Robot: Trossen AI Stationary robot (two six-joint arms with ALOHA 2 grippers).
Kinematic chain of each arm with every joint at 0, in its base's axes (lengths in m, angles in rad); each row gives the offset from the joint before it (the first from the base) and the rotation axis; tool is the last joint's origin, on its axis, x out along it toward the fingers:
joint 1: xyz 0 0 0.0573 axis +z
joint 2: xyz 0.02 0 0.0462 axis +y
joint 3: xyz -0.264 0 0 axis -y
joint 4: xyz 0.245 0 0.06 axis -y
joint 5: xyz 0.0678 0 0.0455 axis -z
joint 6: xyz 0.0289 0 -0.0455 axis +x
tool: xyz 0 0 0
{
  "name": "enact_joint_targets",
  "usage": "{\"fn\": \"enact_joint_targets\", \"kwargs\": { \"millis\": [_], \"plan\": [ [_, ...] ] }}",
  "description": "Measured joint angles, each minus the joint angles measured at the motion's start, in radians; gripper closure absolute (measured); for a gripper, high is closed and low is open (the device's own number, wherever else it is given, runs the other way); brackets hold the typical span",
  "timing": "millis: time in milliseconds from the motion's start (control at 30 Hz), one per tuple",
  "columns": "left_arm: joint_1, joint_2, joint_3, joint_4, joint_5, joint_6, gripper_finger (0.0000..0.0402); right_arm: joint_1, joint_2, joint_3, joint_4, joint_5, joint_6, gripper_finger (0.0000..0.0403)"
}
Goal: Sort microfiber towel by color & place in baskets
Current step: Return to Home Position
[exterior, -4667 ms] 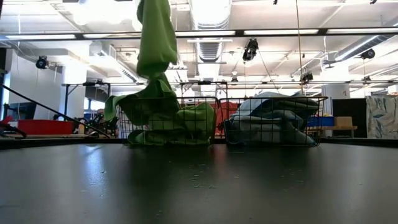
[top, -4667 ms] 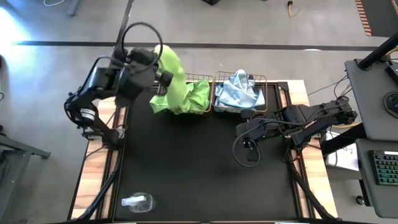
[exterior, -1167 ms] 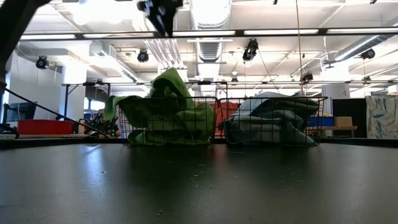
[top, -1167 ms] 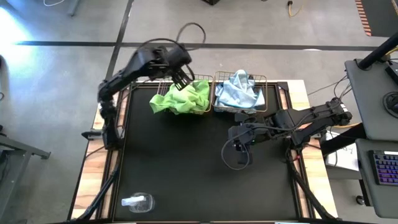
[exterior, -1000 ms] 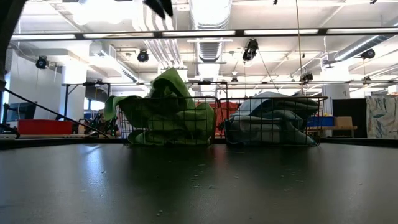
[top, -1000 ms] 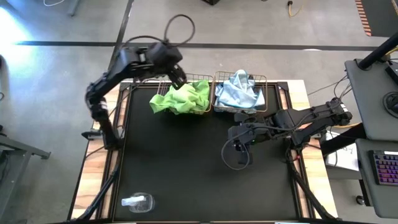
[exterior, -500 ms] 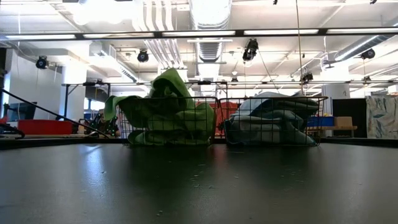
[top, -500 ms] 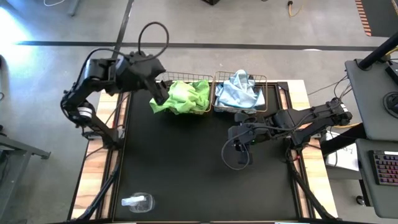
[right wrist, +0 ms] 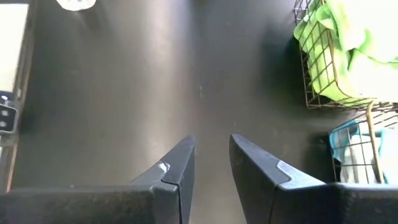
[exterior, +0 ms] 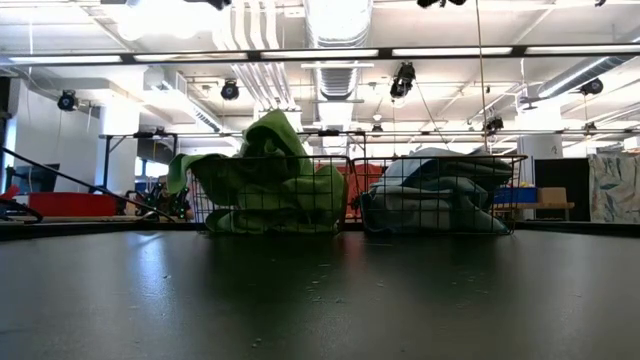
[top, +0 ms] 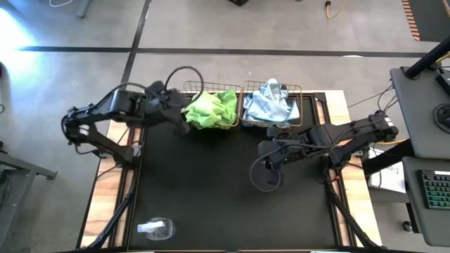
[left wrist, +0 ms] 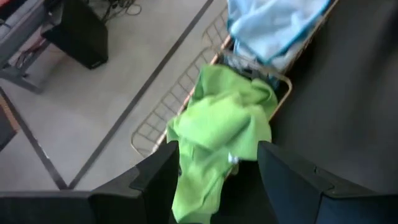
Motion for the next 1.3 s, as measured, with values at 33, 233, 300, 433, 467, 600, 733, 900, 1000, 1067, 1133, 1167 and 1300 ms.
{"fn": "enact_joint_targets", "kwargs": {
  "millis": [33, 233, 300, 433, 467, 600, 733, 900, 1000, 1067, 1133, 1167, 1300],
  "plan": [
    [-0.003, -0.03, -0.057, 0.022, -0.001, -0.008, 0.0201, 0.0, 0.0, -0.007, 0.0, 0.0, -0.007, 0.0307],
    [-0.03, -0.242, -0.401, 0.232, 0.005, -0.039, 0.0201, 0.0, -0.002, -0.064, 0.006, -0.001, -0.012, 0.0307],
    [-0.048, -0.316, -0.498, 0.304, 0.017, -0.049, 0.0201, 0.0, -0.006, -0.081, 0.014, -0.001, -0.012, 0.0307],
    [-0.098, -0.449, -0.678, 0.421, 0.031, -0.076, 0.0201, 0.0, -0.038, -0.136, 0.068, -0.001, -0.015, 0.0307],
    [-0.114, -0.478, -0.718, 0.446, 0.031, -0.085, 0.0201, 0.0, -0.053, -0.155, 0.086, -0.001, -0.014, 0.0307],
    [-0.167, -0.58, -0.866, 0.562, 0.032, -0.092, 0.0201, 0.0, -0.127, -0.261, 0.206, -0.001, -0.014, 0.0307],
    [-0.207, -0.652, -0.983, 0.694, 0.032, -0.081, 0.0201, 0.0, -0.217, -0.402, 0.363, -0.003, -0.014, 0.0307],
    [-0.258, -0.701, -1.119, 0.885, 0.032, -0.007, 0.0201, 0.0, -0.321, -0.624, 0.616, -0.054, -0.012, 0.0307],
    [-0.292, -0.714, -1.206, 0.997, 0.033, 0.061, 0.0201, 0.0, -0.368, -0.747, 0.748, -0.083, 0.006, 0.0307],
    [-0.314, -0.716, -1.264, 1.065, 0.034, 0.097, 0.0201, 0.0, -0.394, -0.815, 0.814, -0.092, 0.025, 0.0307],
    [-0.333, -0.716, -1.317, 1.125, 0.034, 0.116, 0.0201, 0.0, -0.417, -0.871, 0.865, -0.096, 0.04, 0.0307],
    [-0.34, -0.716, -1.339, 1.153, 0.034, 0.118, 0.0201, 0.0, -0.428, -0.895, 0.883, -0.098, 0.046, 0.0307],
    [-0.366, -0.717, -1.419, 1.229, 0.034, 0.124, 0.0201, 0.0, -0.471, -0.968, 0.948, -0.098, 0.065, 0.0307]
  ]
}}
